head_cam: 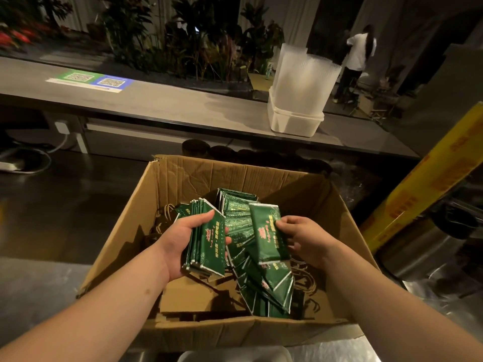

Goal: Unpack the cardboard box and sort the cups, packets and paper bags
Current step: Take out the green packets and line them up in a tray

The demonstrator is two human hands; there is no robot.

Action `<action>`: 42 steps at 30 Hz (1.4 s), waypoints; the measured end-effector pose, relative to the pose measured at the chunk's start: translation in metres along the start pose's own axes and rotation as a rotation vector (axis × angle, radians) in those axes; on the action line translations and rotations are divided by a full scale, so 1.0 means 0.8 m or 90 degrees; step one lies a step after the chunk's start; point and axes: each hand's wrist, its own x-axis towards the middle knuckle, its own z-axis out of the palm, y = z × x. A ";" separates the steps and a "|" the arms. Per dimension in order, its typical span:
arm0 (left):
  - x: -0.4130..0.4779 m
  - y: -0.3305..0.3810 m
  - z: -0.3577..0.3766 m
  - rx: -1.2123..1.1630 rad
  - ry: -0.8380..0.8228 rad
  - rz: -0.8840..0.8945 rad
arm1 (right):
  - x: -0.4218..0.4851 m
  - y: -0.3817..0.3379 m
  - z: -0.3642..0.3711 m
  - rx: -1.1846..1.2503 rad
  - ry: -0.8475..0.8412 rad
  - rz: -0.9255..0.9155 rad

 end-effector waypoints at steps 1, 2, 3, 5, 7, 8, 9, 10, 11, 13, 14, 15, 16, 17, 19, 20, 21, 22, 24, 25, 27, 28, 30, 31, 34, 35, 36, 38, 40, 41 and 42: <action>-0.002 0.001 0.001 -0.006 -0.004 -0.002 | -0.004 -0.006 0.017 0.017 -0.015 -0.010; -0.004 0.002 0.002 -0.014 -0.015 -0.007 | -0.007 -0.011 0.033 0.024 -0.031 -0.019; -0.006 0.003 0.003 -0.024 -0.028 -0.011 | -0.009 -0.014 0.049 0.026 -0.046 -0.024; -0.008 0.004 0.004 -0.046 -0.049 -0.014 | -0.011 -0.015 0.078 0.052 -0.065 -0.022; -0.010 0.004 0.003 -0.053 -0.053 -0.001 | -0.013 -0.015 0.103 0.075 -0.057 -0.020; -0.010 0.004 0.003 -0.049 -0.047 0.007 | -0.014 -0.016 0.112 0.068 -0.044 -0.029; -0.010 0.004 0.002 -0.042 -0.039 0.013 | -0.013 -0.017 0.119 0.040 -0.025 -0.047; -0.011 0.004 0.003 -0.037 -0.031 0.019 | -0.012 -0.019 0.124 -0.017 -0.002 -0.072; -0.013 0.004 0.003 -0.032 -0.025 0.023 | -0.010 -0.021 0.126 -0.100 0.016 -0.102; -0.013 0.005 0.003 -0.035 -0.020 0.032 | -0.008 -0.032 0.124 -0.270 0.035 -0.150; -0.013 0.005 0.003 -0.042 -0.017 0.035 | -0.006 -0.039 0.119 -0.316 0.050 -0.162; -0.014 0.006 0.003 -0.053 -0.014 0.040 | -0.002 -0.045 0.109 -0.327 0.070 -0.163; -0.014 0.006 0.004 -0.066 -0.018 0.042 | 0.004 -0.048 0.094 -0.320 0.095 -0.160; -0.015 0.007 0.005 -0.080 -0.025 0.043 | 0.011 -0.048 0.075 -0.324 0.120 -0.154; -0.013 0.007 0.004 -0.104 -0.031 0.050 | 0.027 -0.031 0.026 -0.452 0.144 -0.104; -0.012 0.007 0.004 -0.112 -0.027 0.056 | 0.031 -0.016 0.000 -0.548 0.122 -0.046; -0.011 0.006 0.004 -0.114 -0.026 0.060 | 0.029 0.001 -0.021 -0.622 0.080 0.032; -0.011 0.006 0.004 -0.116 -0.026 0.061 | 0.028 0.017 -0.040 -0.656 0.043 0.100; -0.009 0.004 0.004 -0.119 -0.024 0.058 | 0.024 0.043 -0.063 -0.668 0.027 0.177; -0.008 0.004 0.003 -0.118 -0.023 0.056 | 0.024 0.050 -0.067 -0.687 0.033 0.196; -0.007 0.002 0.004 -0.111 -0.024 0.055 | 0.031 0.063 -0.079 -0.765 0.035 0.240; -0.007 0.002 0.003 -0.108 -0.022 0.055 | 0.036 0.071 -0.083 -0.795 0.012 0.265; -0.006 0.002 0.003 -0.108 -0.020 0.055 | 0.042 0.085 -0.088 -0.813 -0.016 0.287; -0.005 0.002 0.002 -0.109 -0.019 0.054 | 0.042 0.087 -0.088 -0.806 -0.008 0.277; -0.005 0.002 0.002 -0.098 -0.014 0.053 | 0.039 0.078 -0.083 -0.779 0.036 0.224; -0.005 0.002 0.002 -0.091 -0.011 0.054 | 0.038 0.075 -0.082 -0.779 0.033 0.224; -0.005 0.002 0.002 -0.085 -0.009 0.054 | 0.039 0.074 -0.083 -0.775 0.020 0.226; -0.005 0.004 0.003 -0.085 -0.005 0.056 | 0.036 0.073 -0.084 -0.767 0.009 0.231; -0.004 0.004 0.003 -0.090 -0.007 0.056 | 0.033 0.073 -0.085 -0.759 0.030 0.206; -0.004 0.003 0.003 -0.088 -0.007 0.056 | 0.032 0.073 -0.085 -0.748 0.044 0.190; -0.005 0.003 0.003 -0.085 -0.008 0.056 | 0.032 0.072 -0.086 -0.727 0.059 0.173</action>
